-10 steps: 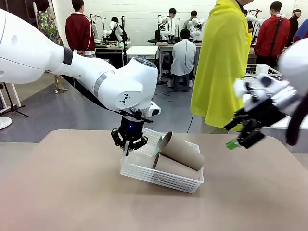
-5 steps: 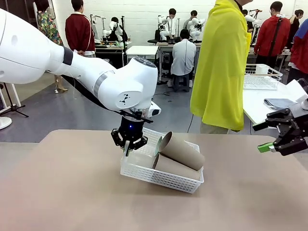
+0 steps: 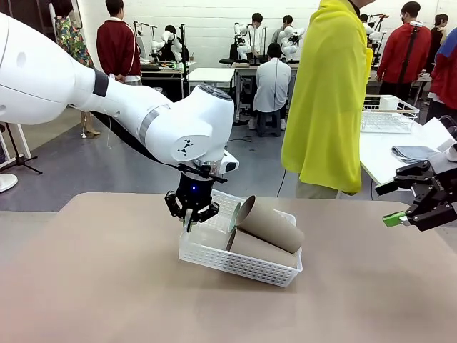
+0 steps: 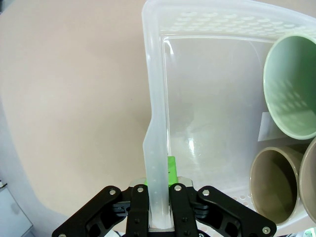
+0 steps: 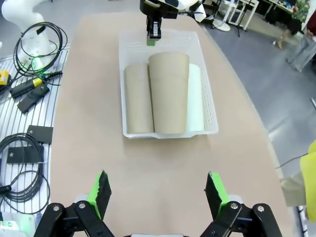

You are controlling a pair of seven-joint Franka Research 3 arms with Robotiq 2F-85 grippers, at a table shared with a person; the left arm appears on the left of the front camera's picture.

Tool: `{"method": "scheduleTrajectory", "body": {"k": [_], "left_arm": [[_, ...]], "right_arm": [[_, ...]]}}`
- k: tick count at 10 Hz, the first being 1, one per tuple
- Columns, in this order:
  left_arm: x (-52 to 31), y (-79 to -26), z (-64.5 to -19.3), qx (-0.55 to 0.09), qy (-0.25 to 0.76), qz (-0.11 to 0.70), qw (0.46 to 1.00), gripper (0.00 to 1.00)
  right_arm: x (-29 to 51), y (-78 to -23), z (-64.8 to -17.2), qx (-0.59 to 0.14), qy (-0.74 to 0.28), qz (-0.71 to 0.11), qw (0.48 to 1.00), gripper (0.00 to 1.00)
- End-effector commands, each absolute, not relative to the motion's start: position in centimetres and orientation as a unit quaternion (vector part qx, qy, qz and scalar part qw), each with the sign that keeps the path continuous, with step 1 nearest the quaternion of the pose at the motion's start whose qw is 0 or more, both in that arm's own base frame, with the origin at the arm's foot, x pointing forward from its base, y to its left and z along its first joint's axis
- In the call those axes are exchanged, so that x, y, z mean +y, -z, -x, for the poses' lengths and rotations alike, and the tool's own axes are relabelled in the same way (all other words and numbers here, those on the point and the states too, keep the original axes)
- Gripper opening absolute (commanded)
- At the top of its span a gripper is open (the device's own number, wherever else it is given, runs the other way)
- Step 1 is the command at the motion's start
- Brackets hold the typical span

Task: Clean and organize the cups into the basket.
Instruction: Pick up the Reusable plastic cup from the right side of the table and stack it inside the Organizing basket in the center of the table.

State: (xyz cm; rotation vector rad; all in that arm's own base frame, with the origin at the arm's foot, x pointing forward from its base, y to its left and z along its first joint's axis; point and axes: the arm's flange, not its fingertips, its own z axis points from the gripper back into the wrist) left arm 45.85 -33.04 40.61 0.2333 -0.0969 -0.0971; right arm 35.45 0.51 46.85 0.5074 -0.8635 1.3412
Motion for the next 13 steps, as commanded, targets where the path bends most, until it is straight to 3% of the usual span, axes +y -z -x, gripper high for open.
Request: {"method": "scheduleTrajectory", "body": {"k": [1, 2, 6, 9, 13], "left_arm": [[-33.0, -40.5, -45.6, -0.052, 0.052, -0.120, 0.990, 0.00], [-33.0, -40.5, -45.6, -0.052, 0.052, -0.120, 0.990, 0.00], [-33.0, -40.5, -45.6, -0.052, 0.052, -0.120, 0.990, 0.00], [-33.0, -40.5, -45.6, -0.052, 0.052, -0.120, 0.990, 0.00], [-33.0, -40.5, -45.6, -0.052, 0.052, -0.120, 0.990, 0.00]], "right_arm": [[0.4, -46.6, -35.6, -0.396, -0.594, -0.231, 0.661, 1.00], [0.5, -46.8, -35.5, -0.383, -0.595, -0.225, 0.670, 1.00], [-10.7, -49.9, -35.9, -0.388, -0.392, -0.468, 0.691, 1.00], [-17.5, -49.5, -35.0, -0.369, -0.256, -0.533, 0.717, 1.00], [-24.4, -45.0, -32.7, -0.327, -0.124, -0.534, 0.770, 1.00]]}}
